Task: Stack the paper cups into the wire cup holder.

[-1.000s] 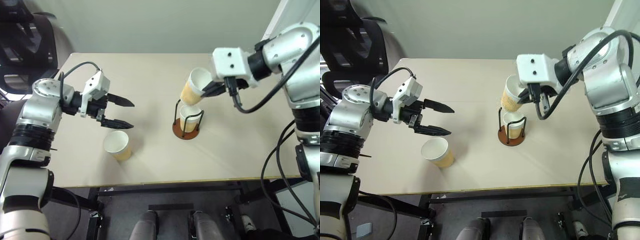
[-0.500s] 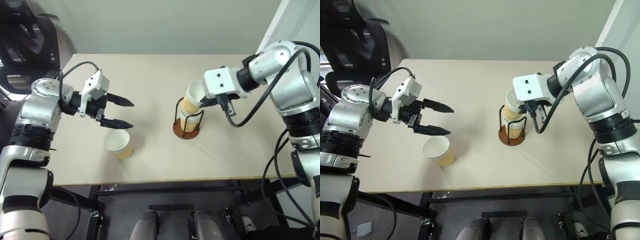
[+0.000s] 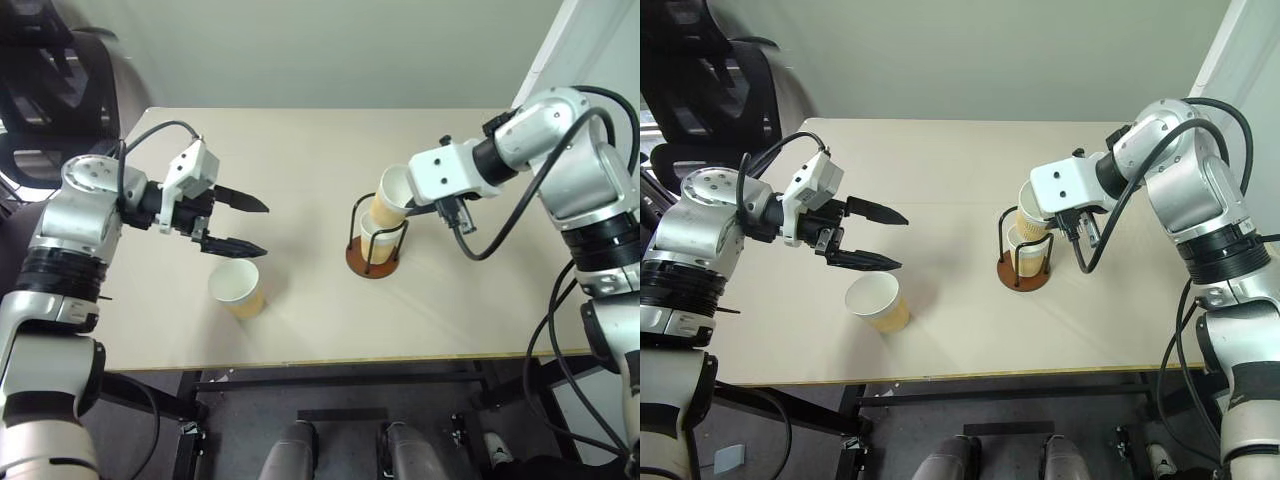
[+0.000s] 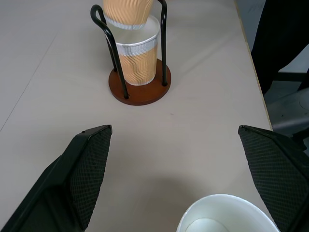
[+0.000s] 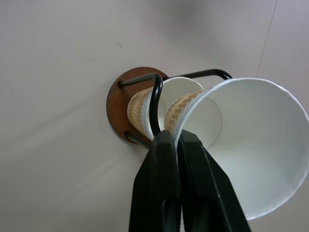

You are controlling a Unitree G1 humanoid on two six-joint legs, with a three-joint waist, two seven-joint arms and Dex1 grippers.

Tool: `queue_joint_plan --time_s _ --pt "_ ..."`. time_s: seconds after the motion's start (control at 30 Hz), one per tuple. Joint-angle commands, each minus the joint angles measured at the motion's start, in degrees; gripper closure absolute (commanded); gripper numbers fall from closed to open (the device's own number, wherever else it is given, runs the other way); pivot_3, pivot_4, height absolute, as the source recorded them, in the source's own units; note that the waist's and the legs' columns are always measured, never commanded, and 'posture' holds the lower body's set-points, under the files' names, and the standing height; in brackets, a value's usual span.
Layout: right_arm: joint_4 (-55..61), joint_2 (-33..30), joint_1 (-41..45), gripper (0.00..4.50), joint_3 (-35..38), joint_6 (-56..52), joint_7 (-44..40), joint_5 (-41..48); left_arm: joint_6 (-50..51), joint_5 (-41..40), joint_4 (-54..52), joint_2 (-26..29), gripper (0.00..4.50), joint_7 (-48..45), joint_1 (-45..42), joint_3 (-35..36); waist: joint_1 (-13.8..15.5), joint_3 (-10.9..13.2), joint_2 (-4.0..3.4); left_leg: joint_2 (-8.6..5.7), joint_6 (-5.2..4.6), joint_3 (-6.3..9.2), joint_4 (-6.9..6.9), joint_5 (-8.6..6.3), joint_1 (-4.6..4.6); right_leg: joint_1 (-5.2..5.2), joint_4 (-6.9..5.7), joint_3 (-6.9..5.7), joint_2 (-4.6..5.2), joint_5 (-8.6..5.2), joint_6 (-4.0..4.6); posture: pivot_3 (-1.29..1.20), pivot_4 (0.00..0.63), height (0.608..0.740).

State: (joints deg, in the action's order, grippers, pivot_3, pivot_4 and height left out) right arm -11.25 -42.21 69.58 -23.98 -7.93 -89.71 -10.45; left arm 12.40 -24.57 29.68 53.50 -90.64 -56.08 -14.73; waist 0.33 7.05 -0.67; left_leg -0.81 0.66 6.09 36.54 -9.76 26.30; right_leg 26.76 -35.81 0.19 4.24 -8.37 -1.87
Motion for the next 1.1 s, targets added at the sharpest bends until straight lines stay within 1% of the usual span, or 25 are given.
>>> queue_joint_plan --time_s 0.03,0.07,0.1,0.33,0.37,0.5,0.63,0.77,0.87,0.97,1.1 --pt "1.30 0.34 0.76 3.28 0.01 -0.44 -0.37 -0.09 0.49 -0.42 -1.83 0.91 0.00 -1.86 -0.99 1.66 0.00 0.00 0.00 0.00 0.00 0.00 0.00 0.00 0.00 0.00 0.00 0.00 0.00 0.00 0.00 0.00 0.150 0.740" --pt "1.31 0.49 0.74 3.03 0.02 -0.55 -0.42 -0.14 0.58 -0.41 -1.88 0.91 0.00 -1.86 -1.02 1.67 0.01 0.00 0.00 0.00 0.00 0.00 0.00 0.00 0.00 0.00 0.00 0.00 0.00 0.00 0.00 0.00 0.150 0.740" --pt "1.35 0.58 0.71 2.62 0.05 -0.64 -0.48 -0.18 0.67 -0.42 -1.97 0.93 0.00 -1.86 -1.01 1.69 0.01 0.00 0.00 0.00 0.00 0.00 0.00 0.00 0.01 0.00 0.00 0.00 0.00 0.00 0.01 0.00 0.150 0.740" --pt "0.96 2.38 1.43 0.20 1.20 -2.67 1.90 -0.10 0.92 -0.51 -2.18 1.07 0.00 -1.86 -0.78 1.86 0.00 0.00 0.00 0.00 0.03 0.00 -0.01 -0.01 0.01 0.02 0.00 0.00 0.00 -0.02 0.03 0.00 0.150 0.740" --pt "0.86 2.53 1.64 0.09 1.50 -2.95 2.27 0.02 0.93 -0.45 -2.14 0.99 0.00 -1.86 -0.74 1.93 0.00 0.00 0.00 0.00 0.03 0.00 -0.02 -0.01 0.01 0.03 0.00 0.00 0.00 -0.02 0.03 0.00 0.150 0.740" --pt "1.65 2.87 2.10 0.09 3.61 -6.07 3.95 1.64 0.75 0.31 -1.74 0.47 0.00 -1.86 -0.49 2.71 0.03 0.00 0.00 -0.01 0.04 0.01 -0.02 -0.01 0.02 0.03 0.00 0.00 0.00 -0.02 0.04 0.00 0.150 0.740" --pt "6.21 2.97 1.12 0.09 5.74 -12.14 4.52 4.91 -0.15 1.44 -1.13 1.12 0.00 -1.86 1.09 4.37 0.01 0.00 0.00 -0.01 0.06 0.00 -0.04 -0.02 0.04 0.07 0.00 0.00 0.00 -0.03 0.05 0.00 0.150 0.740" --pt "12.57 1.57 -1.37 0.09 6.78 -18.27 2.51 9.47 0.93 0.75 -2.49 4.15 0.00 -1.86 5.09 5.33 -0.07 0.00 0.00 0.01 0.11 -0.01 -0.16 -0.05 0.01 0.09 -0.01 0.00 -0.01 -0.14 0.09 0.00 0.150 0.740" --pt "16.15 -0.04 -3.03 0.09 6.14 -21.04 0.14 12.31 0.34 0.39 -2.70 6.21 0.00 -1.86 7.49 6.04 -0.06 0.00 0.00 0.00 0.14 0.00 -0.17 -0.07 0.02 0.10 -0.03 -0.01 -0.02 -0.19 0.08 0.00 0.150 0.740" --pt "17.81 -0.20 -4.01 0.09 5.09 -22.08 0.46 13.04 -0.01 0.86 -2.01 6.96 0.00 -1.86 9.24 8.27 -0.07 0.00 0.00 0.00 0.14 -0.01 -0.17 -0.07 0.04 0.13 -0.05 0.00 -0.02 -0.21 0.08 0.00 0.150 0.740" --pt "16.76 2.34 -4.38 0.09 2.74 -19.32 3.30 11.19 0.09 1.49 0.72 7.27 0.00 0.41 9.70 12.26 -0.16 0.00 0.01 0.00 0.19 0.01 -0.17 0.02 -0.04 0.12 -0.15 0.00 -0.02 -0.20 0.09 0.00 0.150 0.740"
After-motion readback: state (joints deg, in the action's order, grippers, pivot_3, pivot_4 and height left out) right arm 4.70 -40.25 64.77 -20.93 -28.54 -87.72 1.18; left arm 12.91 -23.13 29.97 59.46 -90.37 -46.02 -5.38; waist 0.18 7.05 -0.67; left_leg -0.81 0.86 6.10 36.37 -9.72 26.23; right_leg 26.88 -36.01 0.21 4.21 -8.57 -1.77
